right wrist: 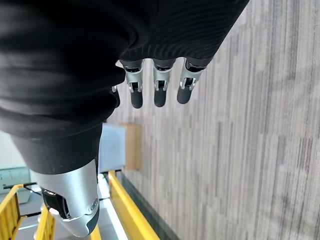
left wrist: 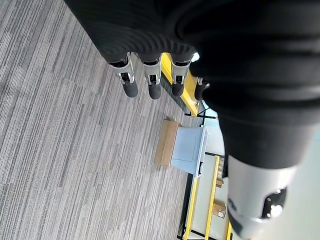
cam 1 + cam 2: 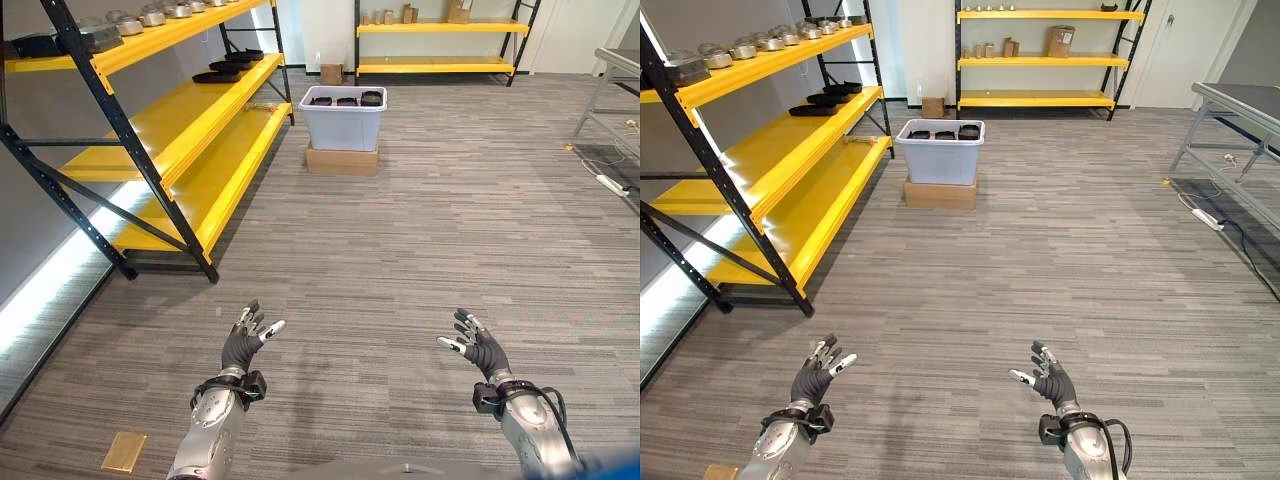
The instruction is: Move parts from the plastic box to the shelf.
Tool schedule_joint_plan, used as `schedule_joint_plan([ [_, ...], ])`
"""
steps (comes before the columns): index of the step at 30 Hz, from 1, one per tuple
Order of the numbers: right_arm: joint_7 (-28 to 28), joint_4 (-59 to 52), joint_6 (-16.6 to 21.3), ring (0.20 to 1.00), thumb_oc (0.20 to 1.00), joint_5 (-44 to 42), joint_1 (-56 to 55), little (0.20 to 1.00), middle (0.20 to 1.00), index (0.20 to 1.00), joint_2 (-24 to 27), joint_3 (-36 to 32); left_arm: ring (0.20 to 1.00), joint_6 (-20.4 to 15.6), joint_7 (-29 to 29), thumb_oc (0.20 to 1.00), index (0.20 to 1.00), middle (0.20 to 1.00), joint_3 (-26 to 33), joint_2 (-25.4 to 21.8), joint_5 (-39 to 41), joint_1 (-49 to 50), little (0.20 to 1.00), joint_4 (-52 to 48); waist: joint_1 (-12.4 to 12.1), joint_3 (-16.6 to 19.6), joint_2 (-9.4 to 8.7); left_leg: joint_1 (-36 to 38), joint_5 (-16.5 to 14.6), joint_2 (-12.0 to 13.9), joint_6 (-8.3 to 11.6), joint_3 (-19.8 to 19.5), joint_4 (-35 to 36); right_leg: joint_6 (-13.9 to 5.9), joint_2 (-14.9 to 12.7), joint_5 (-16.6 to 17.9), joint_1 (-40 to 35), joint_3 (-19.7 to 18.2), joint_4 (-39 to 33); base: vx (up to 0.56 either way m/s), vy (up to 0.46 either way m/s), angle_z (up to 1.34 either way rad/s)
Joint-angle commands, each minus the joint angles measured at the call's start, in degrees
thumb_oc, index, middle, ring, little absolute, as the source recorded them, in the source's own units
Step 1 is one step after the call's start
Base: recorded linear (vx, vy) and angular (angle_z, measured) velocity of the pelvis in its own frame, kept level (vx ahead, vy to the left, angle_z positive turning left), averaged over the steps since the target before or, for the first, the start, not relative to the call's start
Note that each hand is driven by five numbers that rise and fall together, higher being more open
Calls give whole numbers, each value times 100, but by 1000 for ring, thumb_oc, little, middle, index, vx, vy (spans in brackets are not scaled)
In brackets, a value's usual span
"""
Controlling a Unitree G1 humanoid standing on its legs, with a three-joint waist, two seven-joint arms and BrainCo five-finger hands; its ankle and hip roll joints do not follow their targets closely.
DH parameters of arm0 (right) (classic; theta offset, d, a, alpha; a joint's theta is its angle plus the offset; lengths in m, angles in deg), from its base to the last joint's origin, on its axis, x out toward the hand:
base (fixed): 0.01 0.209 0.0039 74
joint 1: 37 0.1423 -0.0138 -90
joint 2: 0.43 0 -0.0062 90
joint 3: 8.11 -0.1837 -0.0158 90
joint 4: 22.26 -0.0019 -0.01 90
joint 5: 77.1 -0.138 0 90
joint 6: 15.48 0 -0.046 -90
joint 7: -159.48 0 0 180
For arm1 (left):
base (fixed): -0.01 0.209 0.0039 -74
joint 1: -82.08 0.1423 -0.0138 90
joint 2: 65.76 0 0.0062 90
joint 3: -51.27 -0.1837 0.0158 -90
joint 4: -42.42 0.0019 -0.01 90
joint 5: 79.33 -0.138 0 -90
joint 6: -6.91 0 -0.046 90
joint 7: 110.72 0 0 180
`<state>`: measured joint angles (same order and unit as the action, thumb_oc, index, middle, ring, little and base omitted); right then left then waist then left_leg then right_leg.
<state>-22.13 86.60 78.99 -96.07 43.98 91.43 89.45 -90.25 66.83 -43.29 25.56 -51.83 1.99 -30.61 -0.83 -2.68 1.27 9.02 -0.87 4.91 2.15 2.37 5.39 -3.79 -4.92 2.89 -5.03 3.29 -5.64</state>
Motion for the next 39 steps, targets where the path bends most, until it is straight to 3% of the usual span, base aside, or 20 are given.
schedule_joint_plan([
  [1,-35,-357,318,1000,1000,-154,250,1000,1000,1000,-83,21,1000,-401,95,1000,1000,1000,-40,-448,-223,-477,1000,-123,-7,-13,-260,-98,6,-23,-67,53,-39,-183,-235,97,-256,150,65,0,0,0],
  [30,-53,-373,289,1000,1000,-159,290,1000,1000,1000,-54,22,1000,-372,-20,1000,1000,1000,-17,-454,-402,-525,1000,-114,-9,-36,-294,-123,10,-30,-77,15,-39,-185,-228,95,-241,185,85,0,0,0],
  [39,-13,-320,306,1000,1000,-52,593,1000,1000,1000,-20,121,1000,-484,-86,1000,1000,1000,-76,-586,-507,-742,1000,-322,-74,-168,-304,-329,-27,-228,-279,-54,-39,-308,-432,19,106,192,557,0,84,5],
])
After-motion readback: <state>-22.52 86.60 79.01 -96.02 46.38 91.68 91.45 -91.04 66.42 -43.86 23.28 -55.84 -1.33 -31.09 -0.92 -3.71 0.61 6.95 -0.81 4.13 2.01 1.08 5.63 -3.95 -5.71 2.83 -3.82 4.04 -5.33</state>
